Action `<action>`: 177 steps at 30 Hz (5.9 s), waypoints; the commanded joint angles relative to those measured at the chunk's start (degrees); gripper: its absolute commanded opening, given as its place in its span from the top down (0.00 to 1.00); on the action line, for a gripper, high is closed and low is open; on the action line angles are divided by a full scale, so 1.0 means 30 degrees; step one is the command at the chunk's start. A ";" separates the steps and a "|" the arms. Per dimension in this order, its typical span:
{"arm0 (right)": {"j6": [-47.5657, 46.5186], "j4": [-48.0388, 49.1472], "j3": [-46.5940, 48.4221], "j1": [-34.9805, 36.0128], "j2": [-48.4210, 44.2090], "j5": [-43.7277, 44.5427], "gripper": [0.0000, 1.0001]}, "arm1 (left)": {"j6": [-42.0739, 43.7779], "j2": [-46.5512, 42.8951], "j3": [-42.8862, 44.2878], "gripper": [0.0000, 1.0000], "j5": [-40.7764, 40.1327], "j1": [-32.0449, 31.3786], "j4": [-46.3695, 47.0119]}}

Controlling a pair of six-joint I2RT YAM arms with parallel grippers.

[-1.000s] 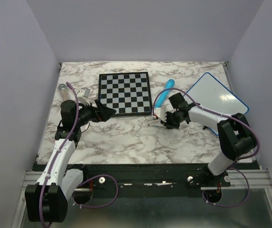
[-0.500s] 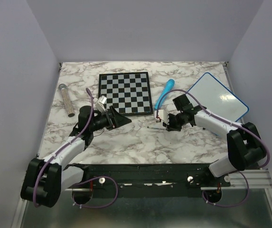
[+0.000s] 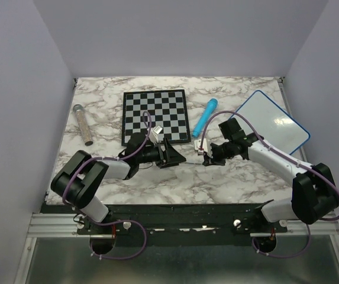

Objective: Write a sentence on the whiteboard
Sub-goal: Pass from the right arm to the left, then pass from the left arm to the right, then pass from the right arm to the left

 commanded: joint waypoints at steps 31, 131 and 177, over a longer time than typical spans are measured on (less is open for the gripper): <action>0.0410 -0.0259 0.0113 0.0345 0.0452 -0.0866 0.99 | -0.2055 0.3141 0.1259 0.76 -0.0180 -0.1844 0.4589; -0.0879 -0.3833 0.1636 0.2278 0.0276 -0.5290 0.99 | 1.3794 -0.7672 0.0058 0.52 -0.4870 -0.6737 -0.5695; 0.0029 -0.3863 0.2105 0.2249 0.0511 -0.5817 0.99 | 1.1978 -0.7670 -0.1553 0.66 -0.5278 -0.6737 -0.2033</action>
